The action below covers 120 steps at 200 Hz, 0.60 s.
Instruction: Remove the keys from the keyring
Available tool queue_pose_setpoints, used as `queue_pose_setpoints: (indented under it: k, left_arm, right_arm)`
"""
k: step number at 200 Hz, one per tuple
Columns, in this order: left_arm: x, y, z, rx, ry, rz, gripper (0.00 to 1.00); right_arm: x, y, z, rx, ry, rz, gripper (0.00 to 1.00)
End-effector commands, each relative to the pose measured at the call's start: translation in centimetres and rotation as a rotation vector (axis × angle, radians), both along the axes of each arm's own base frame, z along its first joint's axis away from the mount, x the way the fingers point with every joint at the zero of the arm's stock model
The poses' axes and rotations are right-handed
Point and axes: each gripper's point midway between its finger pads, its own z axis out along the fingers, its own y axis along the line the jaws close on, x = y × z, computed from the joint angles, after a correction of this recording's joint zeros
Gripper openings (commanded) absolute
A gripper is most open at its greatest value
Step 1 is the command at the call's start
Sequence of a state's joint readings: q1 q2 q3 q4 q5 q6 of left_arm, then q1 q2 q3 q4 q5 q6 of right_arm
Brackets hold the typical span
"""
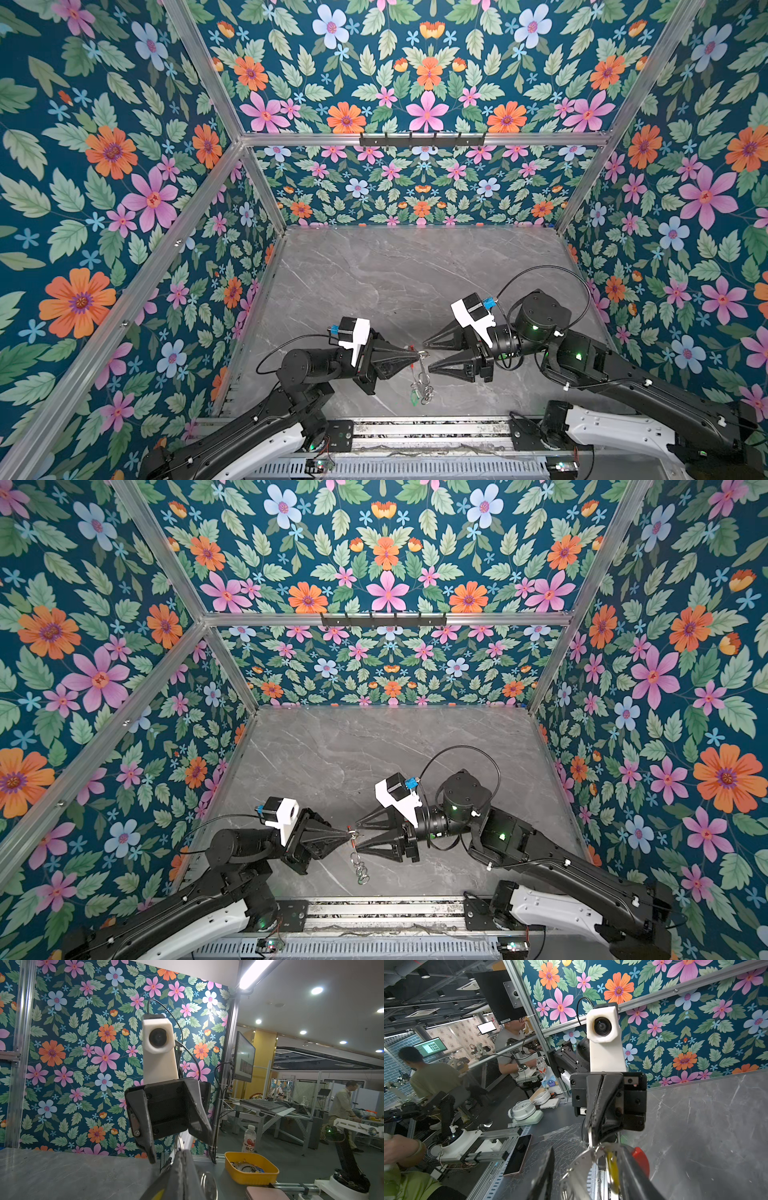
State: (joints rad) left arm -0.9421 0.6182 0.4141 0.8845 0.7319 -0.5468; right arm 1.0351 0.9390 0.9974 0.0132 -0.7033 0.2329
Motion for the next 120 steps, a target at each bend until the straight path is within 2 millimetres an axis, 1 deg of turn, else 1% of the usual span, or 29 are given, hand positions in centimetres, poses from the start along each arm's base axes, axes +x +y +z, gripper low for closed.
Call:
queue_pose_setpoints:
  k: [1,16,42,61,92,108,120]
  left_arm:
    - [0.1,0.4,0.6,-0.031,-0.015,0.027,0.0]
    - [0.2,0.6,0.7,-0.035,-0.015,0.037,0.0]
    - [0.3,0.5,0.5,-0.031,-0.009,0.04,0.0]
    - [0.4,0.5,0.5,-0.032,-0.007,0.043,0.0]
    - [0.5,0.5,0.5,-0.033,-0.005,0.05,0.0]
    - [0.6,0.5,0.5,-0.033,-0.002,0.054,0.0]
    - [0.6,0.5,0.5,-0.034,-0.002,0.055,0.0]
  right_arm:
    - [-0.1,0.1,0.9,0.039,-0.013,0.001,0.39]
    - [0.1,0.2,0.9,0.037,-0.011,-0.002,0.32]
    - [0.4,0.5,0.8,0.03,-0.001,-0.016,0.24]
    - [0.7,0.7,0.8,0.027,0.003,-0.032,0.21]
    - [1.1,0.7,0.8,0.032,0.01,-0.059,0.2]
    - [1.3,0.7,0.8,0.035,0.014,-0.071,0.16]
    - [1.4,0.7,0.8,0.032,0.015,-0.077,0.11]
